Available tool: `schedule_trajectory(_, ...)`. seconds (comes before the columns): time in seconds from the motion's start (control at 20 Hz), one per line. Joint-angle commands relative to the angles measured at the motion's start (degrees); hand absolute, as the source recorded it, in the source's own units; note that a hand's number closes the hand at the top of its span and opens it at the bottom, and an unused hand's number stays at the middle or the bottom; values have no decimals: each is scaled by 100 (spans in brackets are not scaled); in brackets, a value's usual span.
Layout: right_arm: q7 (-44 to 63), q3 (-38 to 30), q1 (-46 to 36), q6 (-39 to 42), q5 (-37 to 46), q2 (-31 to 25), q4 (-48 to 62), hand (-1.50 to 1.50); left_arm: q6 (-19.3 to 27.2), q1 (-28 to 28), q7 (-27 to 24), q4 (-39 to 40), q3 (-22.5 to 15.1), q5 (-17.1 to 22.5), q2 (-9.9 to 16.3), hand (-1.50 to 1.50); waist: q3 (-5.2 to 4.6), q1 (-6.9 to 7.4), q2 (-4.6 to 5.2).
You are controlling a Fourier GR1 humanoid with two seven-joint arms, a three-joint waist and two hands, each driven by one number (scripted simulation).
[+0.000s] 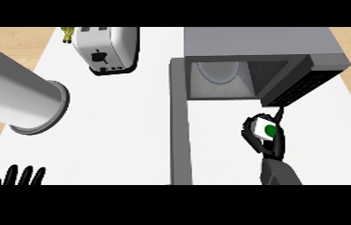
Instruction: Pick up the milk, place it into the microwave and close the microwave
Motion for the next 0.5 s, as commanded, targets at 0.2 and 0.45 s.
schedule_trajectory(0.2,16,628,449,205,282,-45,-1392,150,-109,291,37,-221,-223,-4,-81,-150,-131,-55,-177)
schedule_trajectory(0.45,925,1159,1549,365,363,-39,-3115,150,-158,331,-226,21,-231,-171,-136,-150,-135,-78,-175)
